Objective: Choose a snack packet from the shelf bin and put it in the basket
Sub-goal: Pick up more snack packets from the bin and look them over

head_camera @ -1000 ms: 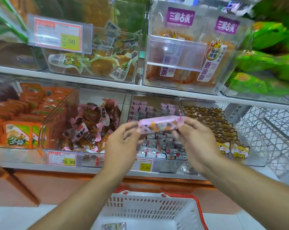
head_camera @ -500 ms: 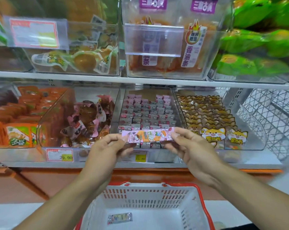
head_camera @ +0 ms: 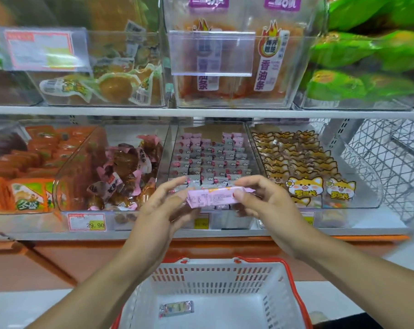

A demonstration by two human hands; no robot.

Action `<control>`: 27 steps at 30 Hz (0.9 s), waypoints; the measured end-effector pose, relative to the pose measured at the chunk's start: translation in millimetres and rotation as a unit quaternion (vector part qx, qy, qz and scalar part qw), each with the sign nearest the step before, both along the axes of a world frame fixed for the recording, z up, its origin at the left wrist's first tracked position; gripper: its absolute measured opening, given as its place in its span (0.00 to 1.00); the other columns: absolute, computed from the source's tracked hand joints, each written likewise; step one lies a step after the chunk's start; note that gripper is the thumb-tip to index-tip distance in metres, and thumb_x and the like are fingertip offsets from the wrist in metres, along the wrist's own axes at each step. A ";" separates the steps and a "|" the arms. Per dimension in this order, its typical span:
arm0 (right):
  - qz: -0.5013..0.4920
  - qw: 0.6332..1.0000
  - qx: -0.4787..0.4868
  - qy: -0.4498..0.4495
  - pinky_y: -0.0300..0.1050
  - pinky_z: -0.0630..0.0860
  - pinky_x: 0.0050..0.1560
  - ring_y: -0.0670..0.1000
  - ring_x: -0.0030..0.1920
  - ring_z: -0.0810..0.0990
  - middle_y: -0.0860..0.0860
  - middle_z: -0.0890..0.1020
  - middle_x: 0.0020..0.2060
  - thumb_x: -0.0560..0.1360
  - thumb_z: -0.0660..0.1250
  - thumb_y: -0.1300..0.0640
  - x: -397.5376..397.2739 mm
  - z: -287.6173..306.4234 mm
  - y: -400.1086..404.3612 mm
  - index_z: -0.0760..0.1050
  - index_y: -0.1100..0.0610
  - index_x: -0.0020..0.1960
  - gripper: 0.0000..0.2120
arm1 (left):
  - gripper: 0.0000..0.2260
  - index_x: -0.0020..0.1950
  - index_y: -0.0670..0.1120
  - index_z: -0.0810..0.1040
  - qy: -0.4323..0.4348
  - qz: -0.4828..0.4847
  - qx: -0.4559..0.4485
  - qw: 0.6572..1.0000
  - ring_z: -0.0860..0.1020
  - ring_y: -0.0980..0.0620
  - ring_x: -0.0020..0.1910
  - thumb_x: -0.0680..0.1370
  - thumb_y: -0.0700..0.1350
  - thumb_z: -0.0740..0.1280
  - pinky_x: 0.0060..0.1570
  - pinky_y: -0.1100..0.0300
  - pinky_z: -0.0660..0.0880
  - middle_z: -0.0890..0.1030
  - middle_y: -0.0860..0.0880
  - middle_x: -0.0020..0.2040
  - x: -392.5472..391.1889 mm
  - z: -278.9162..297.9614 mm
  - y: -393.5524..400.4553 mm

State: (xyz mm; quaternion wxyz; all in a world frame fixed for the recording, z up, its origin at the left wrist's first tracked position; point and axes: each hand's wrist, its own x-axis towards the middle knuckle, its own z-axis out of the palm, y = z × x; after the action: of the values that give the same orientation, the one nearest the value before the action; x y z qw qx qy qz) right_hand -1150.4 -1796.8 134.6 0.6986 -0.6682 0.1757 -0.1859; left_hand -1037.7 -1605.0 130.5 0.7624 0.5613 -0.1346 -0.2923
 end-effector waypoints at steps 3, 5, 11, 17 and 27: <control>0.004 0.995 0.098 0.023 0.44 0.82 0.44 0.52 0.40 0.83 0.58 0.82 0.44 0.73 0.73 0.52 2.0 2.0 3.7 0.79 0.60 0.56 0.16 | 0.20 0.61 0.60 0.82 -0.108 -0.031 0.058 0.992 0.83 0.52 0.60 0.71 0.47 0.78 0.58 0.57 0.81 0.83 0.55 0.63 -1.6 -1.3 3.3; 0.023 0.991 0.121 0.044 0.42 0.81 0.42 0.51 0.38 0.81 0.54 0.81 0.38 0.70 0.73 0.46 0.8 3.3 4.6 0.78 0.62 0.53 0.21 | 0.22 0.61 0.61 0.82 -0.134 -0.016 0.079 0.988 0.83 0.53 0.59 0.68 0.49 0.79 0.61 0.54 0.79 0.83 0.54 0.62 -0.7 -3.2 3.7; 0.049 0.993 0.089 0.055 0.41 0.79 0.38 0.50 0.35 0.80 0.54 0.80 0.35 0.72 0.69 0.38 -1.1 5.4 3.8 0.77 0.58 0.53 0.24 | 0.18 0.55 0.52 0.85 -0.079 -0.013 0.047 0.996 0.86 0.46 0.47 0.68 0.55 0.78 0.50 0.58 0.83 0.87 0.41 0.49 2.6 -2.6 3.5; 0.107 0.989 -0.102 -0.001 0.44 0.81 0.45 0.52 0.37 0.81 0.51 0.82 0.36 0.71 0.78 0.53 -6.4 3.5 3.4 0.76 0.42 0.64 0.24 | 0.22 0.32 0.45 0.85 -0.007 0.035 0.118 0.992 0.83 0.50 0.31 0.67 0.65 0.73 0.32 0.65 0.78 0.84 0.38 0.34 0.4 -0.8 -1.3; 0.024 0.998 -0.032 0.045 0.45 0.84 0.46 0.51 0.44 0.85 0.54 0.86 0.41 0.69 0.76 0.47 -3.2 3.8 2.3 0.84 0.55 0.52 0.16 | 0.29 0.46 0.42 0.80 0.023 -0.010 0.127 0.992 0.85 0.43 0.37 0.69 0.69 0.71 0.33 0.58 0.81 0.84 0.41 0.35 -0.9 -5.6 -2.0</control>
State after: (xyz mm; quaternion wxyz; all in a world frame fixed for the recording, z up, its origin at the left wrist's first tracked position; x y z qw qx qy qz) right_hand -1153.6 -1794.5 138.5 0.6725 -0.7019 0.1847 -0.1445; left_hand -1038.5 -1607.0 124.9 0.6851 0.6450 -0.0844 -0.3278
